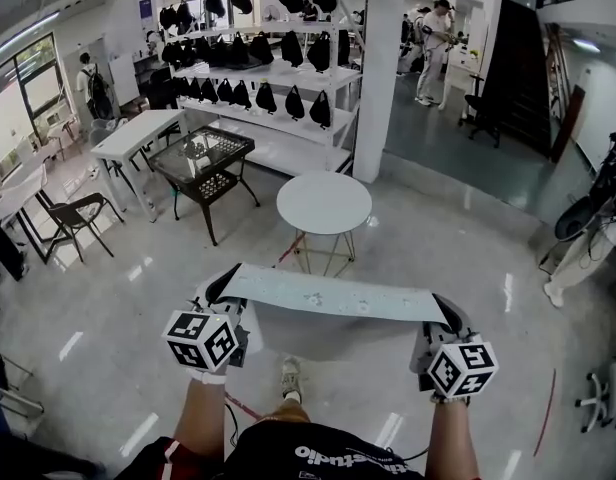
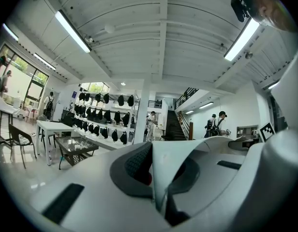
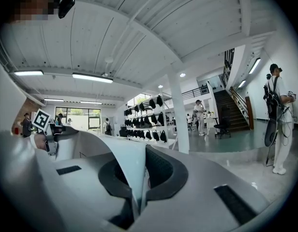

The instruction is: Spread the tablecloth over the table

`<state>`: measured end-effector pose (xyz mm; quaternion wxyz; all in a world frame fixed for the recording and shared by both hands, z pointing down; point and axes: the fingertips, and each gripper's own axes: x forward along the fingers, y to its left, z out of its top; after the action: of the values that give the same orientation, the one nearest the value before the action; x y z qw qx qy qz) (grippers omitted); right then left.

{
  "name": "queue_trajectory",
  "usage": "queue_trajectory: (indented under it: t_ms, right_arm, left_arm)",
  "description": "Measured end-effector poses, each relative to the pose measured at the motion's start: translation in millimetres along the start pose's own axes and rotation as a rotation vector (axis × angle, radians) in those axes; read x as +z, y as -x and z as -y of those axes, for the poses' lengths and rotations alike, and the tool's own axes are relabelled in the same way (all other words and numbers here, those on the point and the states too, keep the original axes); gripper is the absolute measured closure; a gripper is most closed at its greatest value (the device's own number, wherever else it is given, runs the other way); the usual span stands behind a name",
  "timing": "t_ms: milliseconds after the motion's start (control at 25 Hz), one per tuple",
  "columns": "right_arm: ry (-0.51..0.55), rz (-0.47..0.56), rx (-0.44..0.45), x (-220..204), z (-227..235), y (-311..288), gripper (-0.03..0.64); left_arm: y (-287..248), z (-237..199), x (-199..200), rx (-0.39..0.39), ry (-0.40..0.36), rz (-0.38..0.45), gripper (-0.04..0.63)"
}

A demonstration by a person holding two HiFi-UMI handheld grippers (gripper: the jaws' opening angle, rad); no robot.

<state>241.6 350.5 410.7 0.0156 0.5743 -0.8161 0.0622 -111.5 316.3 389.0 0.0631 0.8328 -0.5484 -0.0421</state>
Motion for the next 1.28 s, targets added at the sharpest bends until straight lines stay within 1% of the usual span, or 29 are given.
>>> queue_trajectory:
  t_ms: [280, 560, 840, 1000, 1280]
  right_arm:
    - [-0.023, -0.002, -0.022, -4.0, 23.0, -41.6, 0.591]
    - [-0.032, -0.006, -0.039, 9.0, 47.8, -119.1, 0.591]
    - [-0.039, -0.016, -0.056, 36.9, 67.6, -209.2, 0.591]
    - [-0.030, -0.018, -0.067, 56.3, 66.6, -264.6, 0.591]
    - [-0.012, -0.024, -0.082, 73.7, 66.5, -345.6, 0.591]
  left_arm:
    - [-47.7, -13.4, -7.4, -0.006, 0.017, -0.008, 0.577]
    - [-123.2, -48.8, -5.5, -0.021, 0.009, -0.035, 0.575]
    - [-210.9, -94.5, 16.9, -0.039, 0.005, -0.053, 0.577]
    - [-253.7, -131.4, 34.4, -0.049, -0.001, -0.048, 0.577]
    - [-317.9, -187.1, 46.3, -0.064, 0.014, -0.035, 0.575]
